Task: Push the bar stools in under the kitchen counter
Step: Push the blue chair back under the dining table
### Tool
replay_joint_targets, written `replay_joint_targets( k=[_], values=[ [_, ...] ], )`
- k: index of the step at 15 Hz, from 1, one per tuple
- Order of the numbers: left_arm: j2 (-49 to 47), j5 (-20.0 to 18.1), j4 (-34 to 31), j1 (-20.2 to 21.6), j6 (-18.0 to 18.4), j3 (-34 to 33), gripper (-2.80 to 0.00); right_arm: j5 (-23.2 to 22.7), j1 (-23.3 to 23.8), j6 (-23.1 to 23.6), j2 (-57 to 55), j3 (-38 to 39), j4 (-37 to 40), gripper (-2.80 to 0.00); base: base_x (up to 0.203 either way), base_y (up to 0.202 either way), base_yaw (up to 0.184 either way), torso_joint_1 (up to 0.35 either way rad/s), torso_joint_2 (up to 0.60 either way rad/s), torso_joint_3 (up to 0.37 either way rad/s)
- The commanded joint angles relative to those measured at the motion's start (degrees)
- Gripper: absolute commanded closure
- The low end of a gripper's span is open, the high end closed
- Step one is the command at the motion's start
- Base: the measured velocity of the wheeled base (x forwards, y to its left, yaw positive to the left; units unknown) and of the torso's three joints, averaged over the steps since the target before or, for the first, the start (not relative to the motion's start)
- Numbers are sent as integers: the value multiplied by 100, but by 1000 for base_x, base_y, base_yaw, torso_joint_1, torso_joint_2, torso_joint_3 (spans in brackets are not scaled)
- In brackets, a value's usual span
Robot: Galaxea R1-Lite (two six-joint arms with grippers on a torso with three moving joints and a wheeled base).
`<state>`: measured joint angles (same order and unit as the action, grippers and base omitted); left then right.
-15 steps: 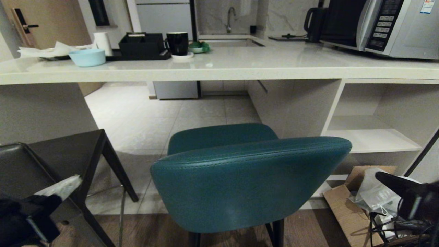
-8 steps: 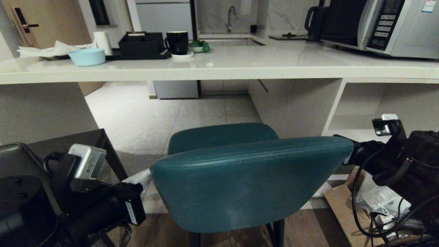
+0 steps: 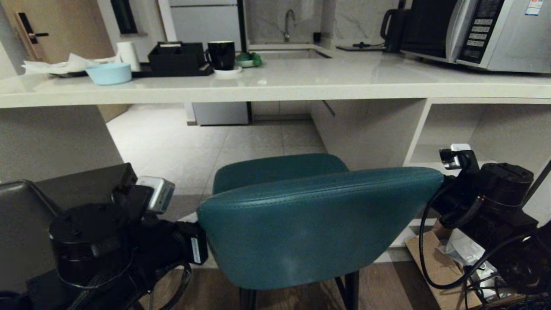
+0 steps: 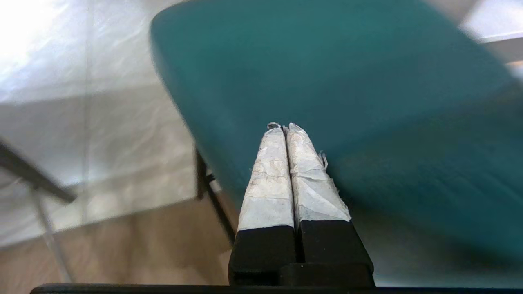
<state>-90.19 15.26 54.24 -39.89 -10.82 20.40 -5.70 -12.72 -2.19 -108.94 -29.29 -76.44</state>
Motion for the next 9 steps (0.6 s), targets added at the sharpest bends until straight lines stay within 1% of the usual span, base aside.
replay_joint_targets(
  k=[1, 3, 6, 9],
  values=[
    [-400, -42, 52, 168, -10, 303, 0, -68, -217, 0, 44, 4, -3, 0, 0, 0, 0, 0, 0, 0],
    [-535, -57, 52, 306, -8, 463, 0, -38, -326, 7, 118, 73, -8, 0, 0, 0, 0, 0, 0, 0],
    [-643, -67, 52, 585, -16, 665, 0, 151, -639, 17, 404, 245, -12, 0, 0, 0, 0, 0, 0, 0],
    [-679, -35, 52, 607, -8, 835, 0, 150, -653, 17, 375, 305, -3, 0, 0, 0, 0, 0, 0, 0]
  ],
)
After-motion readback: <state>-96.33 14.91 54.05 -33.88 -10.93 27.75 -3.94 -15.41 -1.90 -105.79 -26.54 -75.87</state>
